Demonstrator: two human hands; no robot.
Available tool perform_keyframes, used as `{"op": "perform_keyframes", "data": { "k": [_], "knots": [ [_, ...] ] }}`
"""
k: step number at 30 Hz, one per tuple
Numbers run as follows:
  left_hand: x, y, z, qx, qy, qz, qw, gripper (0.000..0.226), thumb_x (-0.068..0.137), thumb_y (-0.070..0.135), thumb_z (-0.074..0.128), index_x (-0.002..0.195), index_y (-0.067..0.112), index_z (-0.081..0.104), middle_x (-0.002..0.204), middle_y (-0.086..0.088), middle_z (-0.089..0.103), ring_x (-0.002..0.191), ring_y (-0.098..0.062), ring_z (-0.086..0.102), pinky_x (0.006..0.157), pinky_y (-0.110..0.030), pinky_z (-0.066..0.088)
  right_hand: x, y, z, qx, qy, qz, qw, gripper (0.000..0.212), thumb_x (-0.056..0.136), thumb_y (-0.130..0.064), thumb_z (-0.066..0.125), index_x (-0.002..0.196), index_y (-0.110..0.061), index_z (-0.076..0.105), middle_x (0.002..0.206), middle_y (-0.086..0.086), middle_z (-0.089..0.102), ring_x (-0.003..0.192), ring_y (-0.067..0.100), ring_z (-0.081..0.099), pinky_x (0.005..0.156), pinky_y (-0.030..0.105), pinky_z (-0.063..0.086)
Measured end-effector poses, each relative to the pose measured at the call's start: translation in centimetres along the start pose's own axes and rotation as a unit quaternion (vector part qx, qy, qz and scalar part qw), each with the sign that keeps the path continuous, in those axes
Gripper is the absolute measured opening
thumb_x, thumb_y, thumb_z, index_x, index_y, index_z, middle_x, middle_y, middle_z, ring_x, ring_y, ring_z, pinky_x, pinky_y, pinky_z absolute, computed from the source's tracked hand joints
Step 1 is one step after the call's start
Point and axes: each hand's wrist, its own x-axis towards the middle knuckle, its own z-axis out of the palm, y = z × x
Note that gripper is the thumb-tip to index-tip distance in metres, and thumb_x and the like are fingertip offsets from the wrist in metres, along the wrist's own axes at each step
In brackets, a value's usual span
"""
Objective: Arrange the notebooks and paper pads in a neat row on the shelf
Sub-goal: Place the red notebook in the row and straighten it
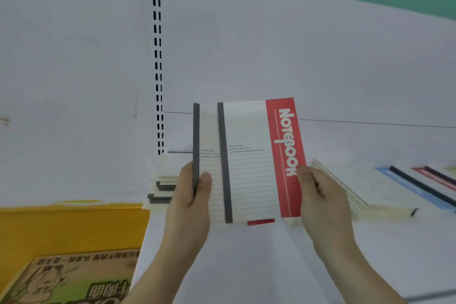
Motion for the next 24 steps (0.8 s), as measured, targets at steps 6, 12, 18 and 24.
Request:
{"op": "perform_keyframes", "data": {
  "k": [6,12,18,24],
  "knots": [
    [-3.0,0.6,5.2,-0.057,-0.076,-0.038,0.995,0.02,0.097,0.038,0.054,0.116,0.043,0.055,0.103,0.018,0.072,0.092,-0.002,0.069,0.066,-0.027,0.058,-2.4,2.5,-2.8,-0.049,0.0,0.009,0.999,0.028,0.101,-0.032,0.042,0.088,-0.029,0.066,0.079,-0.024,0.066,0.071,-0.004,0.061,0.056,0.007,0.041],
    [-6.3,1.6,11.4,-0.077,-0.121,-0.047,0.989,0.025,0.101,0.03,0.051,0.116,0.049,0.055,0.11,0.02,0.07,0.1,-0.006,0.068,0.078,-0.038,0.059,-2.4,4.4,-9.7,-0.028,0.021,0.054,0.998,0.014,0.099,-0.04,0.042,0.097,-0.039,0.056,0.083,-0.027,0.066,0.079,-0.008,0.062,0.059,0.007,0.045],
    [-10.3,2.3,21.7,-0.058,-0.112,-0.032,0.992,0.016,0.102,0.032,0.049,0.111,0.037,0.061,0.103,0.02,0.072,0.094,0.0,0.067,0.08,-0.027,0.052,-2.9,7.4,-19.9,-0.051,0.005,0.084,0.995,0.025,0.094,-0.052,0.038,0.119,-0.05,0.041,0.09,-0.026,0.063,0.079,-0.001,0.066,0.063,0.019,0.056],
    [-15.2,2.9,32.8,-0.006,-0.194,-0.01,0.981,0.017,0.1,0.044,0.043,0.111,0.035,0.053,0.092,0.024,0.068,0.083,0.011,0.062,0.061,-0.007,0.046,-2.4,9.9,-32.0,-0.072,0.048,0.083,0.993,0.033,0.089,-0.05,0.041,0.123,-0.048,0.041,0.103,-0.021,0.063,0.088,0.001,0.065,0.071,0.026,0.06]
  ]
}}
